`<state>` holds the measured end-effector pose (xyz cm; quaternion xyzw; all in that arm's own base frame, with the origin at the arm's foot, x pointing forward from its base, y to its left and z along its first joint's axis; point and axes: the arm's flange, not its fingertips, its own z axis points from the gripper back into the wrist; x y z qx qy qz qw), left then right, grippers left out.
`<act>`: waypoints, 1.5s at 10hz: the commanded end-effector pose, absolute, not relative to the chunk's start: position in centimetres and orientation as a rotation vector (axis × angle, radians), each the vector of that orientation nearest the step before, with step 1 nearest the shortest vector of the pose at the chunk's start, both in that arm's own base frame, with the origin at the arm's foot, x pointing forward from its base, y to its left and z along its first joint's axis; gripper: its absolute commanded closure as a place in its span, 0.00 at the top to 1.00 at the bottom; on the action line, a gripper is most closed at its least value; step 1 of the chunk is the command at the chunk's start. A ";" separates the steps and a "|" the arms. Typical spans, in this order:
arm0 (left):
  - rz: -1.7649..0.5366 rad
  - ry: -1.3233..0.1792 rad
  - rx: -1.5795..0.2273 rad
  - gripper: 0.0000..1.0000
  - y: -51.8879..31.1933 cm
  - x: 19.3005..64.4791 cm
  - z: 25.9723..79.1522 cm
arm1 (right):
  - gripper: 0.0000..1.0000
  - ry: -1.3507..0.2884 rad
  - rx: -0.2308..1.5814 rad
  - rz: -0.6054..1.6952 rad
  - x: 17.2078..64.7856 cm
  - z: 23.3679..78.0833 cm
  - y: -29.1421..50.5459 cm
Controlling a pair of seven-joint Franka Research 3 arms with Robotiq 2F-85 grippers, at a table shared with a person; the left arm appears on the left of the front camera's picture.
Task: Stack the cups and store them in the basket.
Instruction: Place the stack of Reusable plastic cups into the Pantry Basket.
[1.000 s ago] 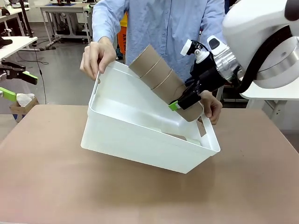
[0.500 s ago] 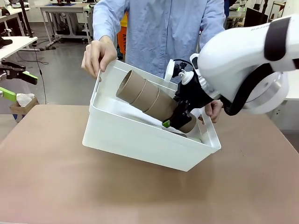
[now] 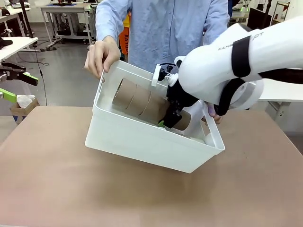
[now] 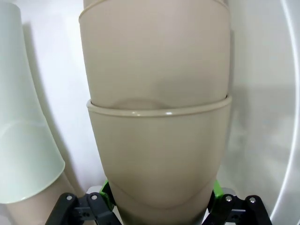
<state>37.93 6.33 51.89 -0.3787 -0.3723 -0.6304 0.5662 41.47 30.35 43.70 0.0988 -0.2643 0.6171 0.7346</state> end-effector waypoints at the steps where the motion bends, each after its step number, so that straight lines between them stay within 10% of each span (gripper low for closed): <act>1: -1.477 -0.866 -0.899 1.00 6.4 37.8 52.2 | 0.85 -0.526 0.215 1.341 42.8 44.9 32.2; 8: -1.477 -0.866 -0.899 1.00 6.4 37.8 52.2 | 0.85 -0.476 0.257 1.335 43.4 42.7 32.7; 10: -1.477 -0.866 -0.899 1.00 6.4 37.8 52.2 | 1.00 -0.492 0.248 1.339 42.9 43.5 32.2; 15: -1.477 -0.866 -0.899 1.00 6.4 37.8 52.2 | 1.00 -0.547 0.397 1.317 39.5 53.3 26.4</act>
